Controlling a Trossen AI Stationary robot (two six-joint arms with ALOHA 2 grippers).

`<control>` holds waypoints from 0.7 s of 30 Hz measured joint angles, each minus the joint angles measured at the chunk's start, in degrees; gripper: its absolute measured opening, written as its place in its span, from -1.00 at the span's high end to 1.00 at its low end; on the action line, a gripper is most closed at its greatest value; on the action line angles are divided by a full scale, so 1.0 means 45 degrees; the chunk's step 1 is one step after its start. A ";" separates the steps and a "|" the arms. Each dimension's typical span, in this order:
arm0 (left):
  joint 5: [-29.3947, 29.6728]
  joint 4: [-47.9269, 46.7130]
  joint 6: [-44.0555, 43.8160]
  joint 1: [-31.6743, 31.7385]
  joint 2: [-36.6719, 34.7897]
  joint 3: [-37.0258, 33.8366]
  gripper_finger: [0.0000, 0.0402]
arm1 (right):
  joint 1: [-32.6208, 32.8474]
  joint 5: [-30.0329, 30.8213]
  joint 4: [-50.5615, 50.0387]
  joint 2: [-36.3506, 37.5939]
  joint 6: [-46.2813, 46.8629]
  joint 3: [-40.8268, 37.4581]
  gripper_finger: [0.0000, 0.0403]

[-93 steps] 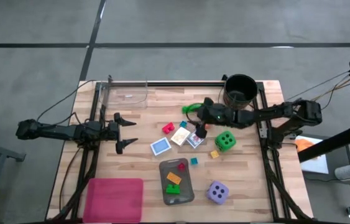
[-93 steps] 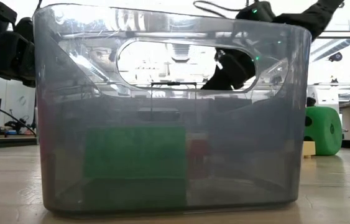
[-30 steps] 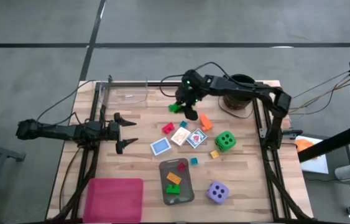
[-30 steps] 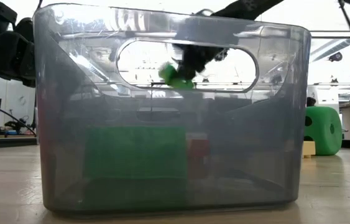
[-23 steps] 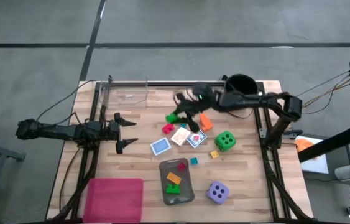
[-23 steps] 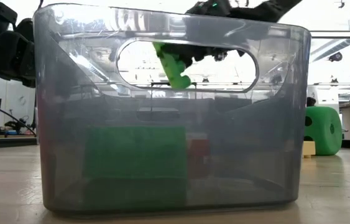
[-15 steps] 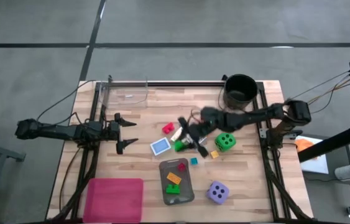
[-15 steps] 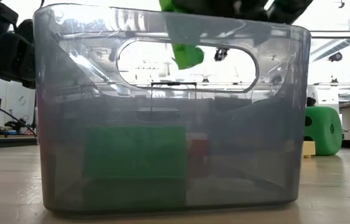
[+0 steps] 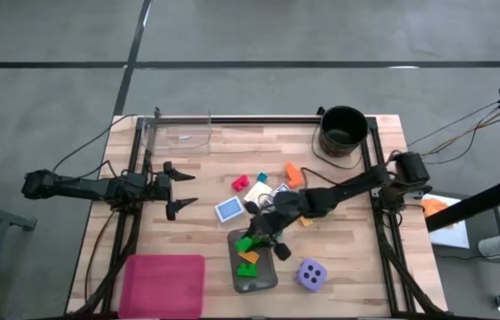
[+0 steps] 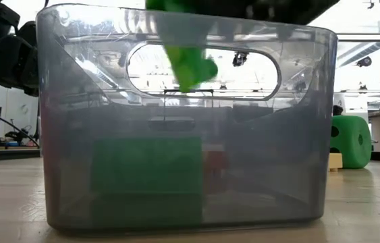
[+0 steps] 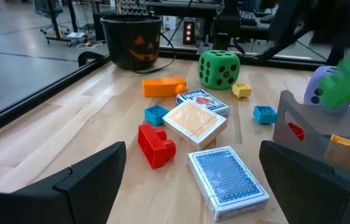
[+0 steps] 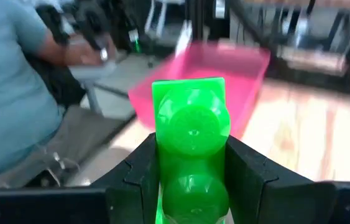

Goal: Pick & Place Toys
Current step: Put the green game piece into the black bin, then put the orange game piece into the black bin

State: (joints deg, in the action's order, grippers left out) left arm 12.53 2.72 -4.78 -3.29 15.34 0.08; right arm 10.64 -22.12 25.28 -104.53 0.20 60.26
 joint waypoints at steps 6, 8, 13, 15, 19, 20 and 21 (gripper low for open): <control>0.0035 0.0005 0.0010 0.0000 0.0053 0.0000 -0.84 | -0.0158 -0.0086 -0.2269 -0.1719 0.0109 0.1559 0.36; 0.0034 0.0000 0.0015 0.0000 0.0062 0.0000 -0.84 | -0.0137 -0.0147 -0.2998 -0.2150 0.0078 0.2073 0.36; 0.0033 0.0005 0.0052 0.0000 0.0062 0.0000 -0.84 | -0.0159 0.0047 -0.4167 -0.2743 -0.0128 0.2988 0.08; 0.0030 0.0002 0.0050 -0.0001 0.0067 0.0000 -0.84 | -0.0158 0.0279 -0.4336 -0.2712 -0.0242 0.3048 -0.19; 0.0030 0.0005 0.0053 -0.0001 0.0062 0.0000 -0.84 | -0.0137 0.0670 -0.4795 -0.2329 -0.0481 0.3029 -0.56; 0.0030 0.0001 0.0053 -0.0004 0.0062 0.0000 -0.84 | -0.0142 0.0687 -0.4852 -0.2204 -0.0511 0.3029 -0.61; 0.0030 0.0000 0.0053 0.0000 0.0058 0.0000 -0.84 | -0.0137 0.0733 -0.4951 -0.2053 -0.0518 0.3029 -0.64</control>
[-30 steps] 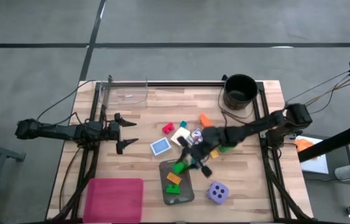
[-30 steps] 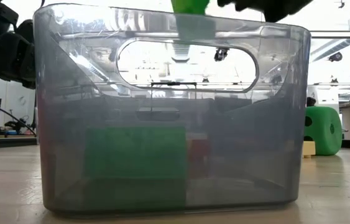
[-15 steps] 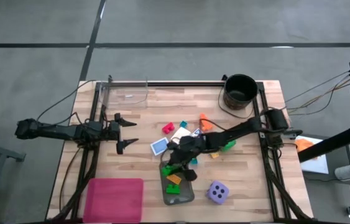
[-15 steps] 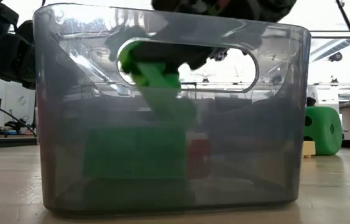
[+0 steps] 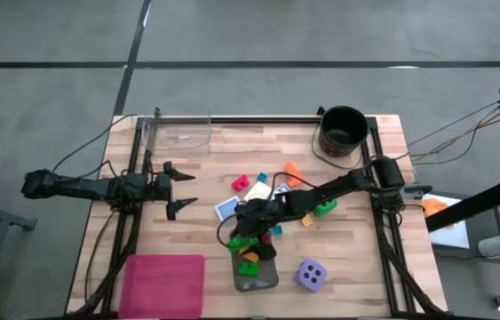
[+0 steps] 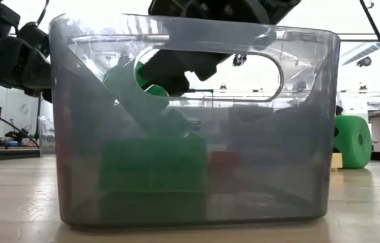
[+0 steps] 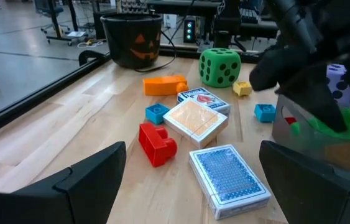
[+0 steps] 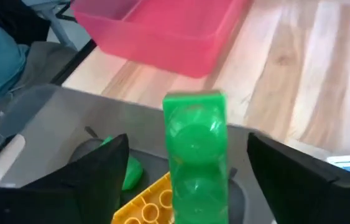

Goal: Pick & Place Toys
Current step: Put the orange game piece into the black bin

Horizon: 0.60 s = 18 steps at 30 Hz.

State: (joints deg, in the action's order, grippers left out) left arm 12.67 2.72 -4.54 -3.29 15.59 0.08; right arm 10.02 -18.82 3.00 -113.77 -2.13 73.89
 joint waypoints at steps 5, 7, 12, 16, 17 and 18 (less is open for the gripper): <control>0.0000 0.0001 0.0000 0.0000 0.0010 0.0000 -0.84 | 0.0178 0.0502 -0.0299 0.0508 -0.0339 0.0000 -0.68; 0.0000 0.0005 0.0000 0.0000 0.0005 0.0000 -0.84 | 0.0316 0.0838 -0.0231 0.0632 -0.0614 -0.0005 -0.68; -0.0002 0.0002 0.0015 0.0000 0.0008 0.0000 -0.84 | 0.0630 0.1571 0.0803 0.0771 -0.1489 -0.0042 -0.67; -0.0005 0.0005 0.0044 -0.0004 0.0000 0.0000 -0.84 | 0.0724 0.1392 0.3404 0.0785 -0.1972 -0.0829 -0.52; -0.0005 0.0000 0.0044 0.0000 0.0000 0.0000 -0.84 | 0.0719 0.1157 0.4231 0.0785 -0.1976 -0.1117 -0.46; -0.0003 0.0000 0.0044 -0.0002 0.0000 0.0000 -0.84 | 0.0660 0.0910 0.5031 0.0785 -0.1967 -0.1411 -0.41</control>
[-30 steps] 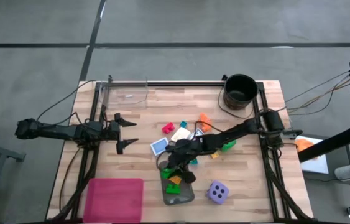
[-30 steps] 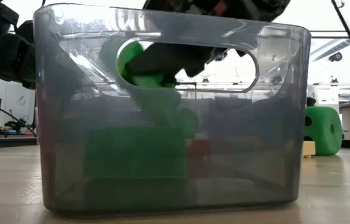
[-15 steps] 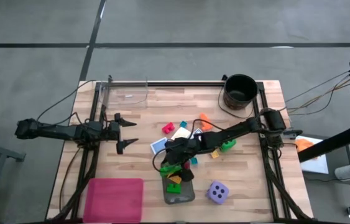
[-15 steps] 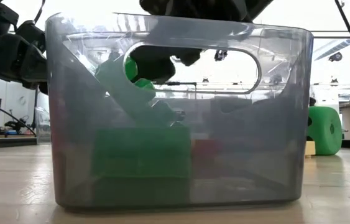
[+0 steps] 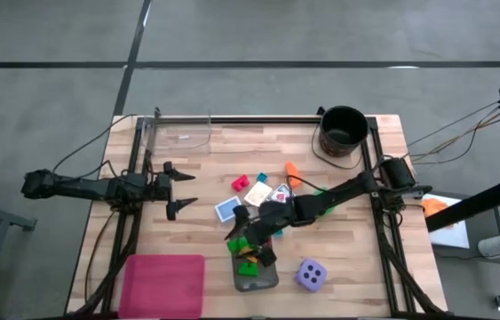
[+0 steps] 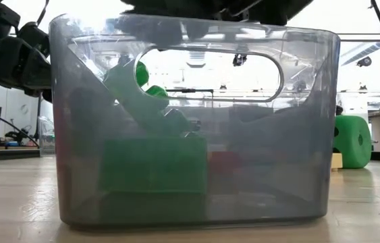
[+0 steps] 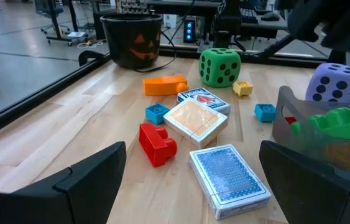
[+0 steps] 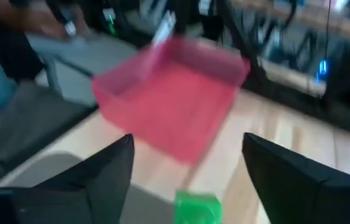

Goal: Pick & Place Toys
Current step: Put the orange game piece into the black bin

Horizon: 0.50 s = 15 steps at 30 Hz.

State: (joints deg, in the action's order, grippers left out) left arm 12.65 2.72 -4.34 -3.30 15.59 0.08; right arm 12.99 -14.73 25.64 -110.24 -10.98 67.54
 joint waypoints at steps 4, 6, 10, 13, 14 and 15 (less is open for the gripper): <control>-0.0002 0.0002 0.0000 -0.0002 0.0003 0.0000 -0.84 | -0.0268 -0.0732 0.3301 0.0000 0.0229 -0.1339 -0.16; -0.0002 0.0000 0.0000 0.0001 0.0005 0.0000 -0.84 | -0.0365 -0.1051 0.4775 0.0000 0.0443 -0.2034 -0.04; -0.0002 0.0004 0.0000 -0.0001 0.0009 0.0000 -0.84 | -0.0539 -0.1337 0.7436 0.0153 0.0689 -0.3413 0.18; -0.0002 0.0000 -0.0005 -0.0002 0.0005 0.0000 -0.84 | -0.0777 -0.0980 0.8641 0.0413 0.0822 -0.4357 0.30; -0.0005 0.0000 -0.0002 0.0002 0.0005 0.0000 -0.84 | -0.0859 -0.0650 0.8816 0.0500 0.0909 -0.4613 0.33; -0.0003 0.0000 -0.0005 -0.0001 0.0005 0.0000 -0.84 | -0.0946 -0.0305 0.8846 0.0596 0.0955 -0.4873 0.35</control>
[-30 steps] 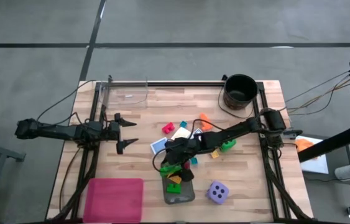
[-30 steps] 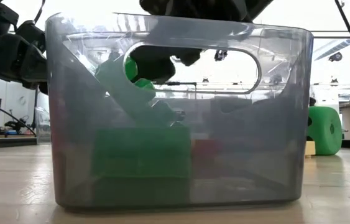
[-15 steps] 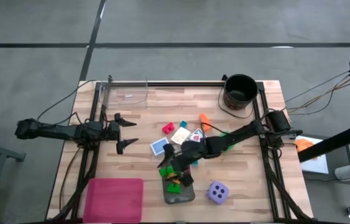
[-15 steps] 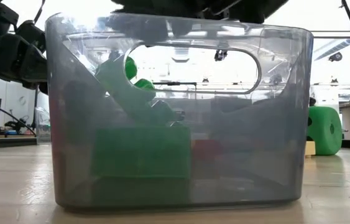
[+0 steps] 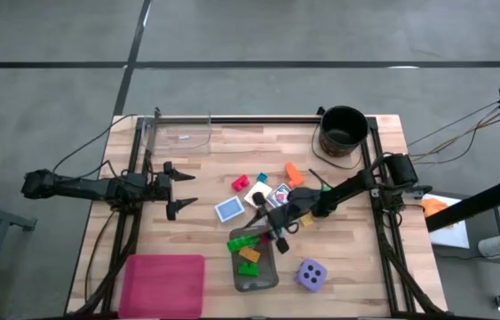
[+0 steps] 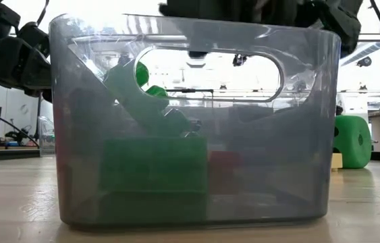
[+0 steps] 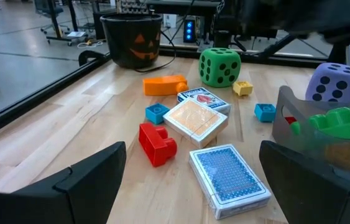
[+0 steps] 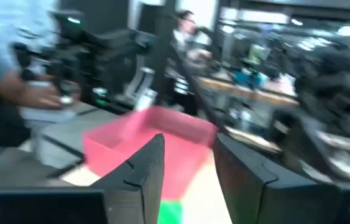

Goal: Pick & Place Toys
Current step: Put the orange game piece into the black bin

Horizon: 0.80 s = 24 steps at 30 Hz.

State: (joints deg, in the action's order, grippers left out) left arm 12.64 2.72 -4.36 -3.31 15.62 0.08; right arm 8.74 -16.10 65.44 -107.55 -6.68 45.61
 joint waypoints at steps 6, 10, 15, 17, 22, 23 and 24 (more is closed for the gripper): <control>-0.0004 0.0000 -0.0005 0.0004 0.0034 0.0000 -0.84 | -0.0390 0.2860 -0.1203 0.0673 0.0204 -0.0855 0.30; -0.0004 0.0001 -0.0039 0.0004 0.0110 0.0000 -0.84 | -0.0546 0.4448 -0.2510 0.1158 0.0273 -0.0968 0.07; -0.0023 0.0000 -0.0039 -0.0001 0.0170 0.0000 -0.84 | -0.0764 0.6246 -0.4951 0.2016 0.0862 -0.0939 -0.29; -0.0023 0.0000 -0.0041 0.0002 0.0170 0.0000 -0.84 | -0.0904 0.6885 -0.6004 0.2452 0.1179 -0.0939 -0.42; -0.0020 0.0005 -0.0039 -0.0001 0.0170 0.0000 -0.84 | -0.1484 0.7443 -0.8618 0.3443 0.2053 -0.0934 -0.66; -0.0018 0.0005 -0.0039 -0.0001 0.0170 0.0000 -0.84 | -0.1662 0.7455 -0.9142 0.3609 0.2262 -0.0934 -0.70; -0.0014 0.0010 -0.0040 -0.0001 0.0170 0.0000 -0.84 | -0.1849 0.7480 -0.9564 0.3754 0.2495 -0.0934 -0.72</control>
State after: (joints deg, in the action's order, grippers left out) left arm 12.57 2.76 -4.54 -3.31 16.38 0.08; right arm 0.42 17.56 22.40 -90.66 4.54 41.41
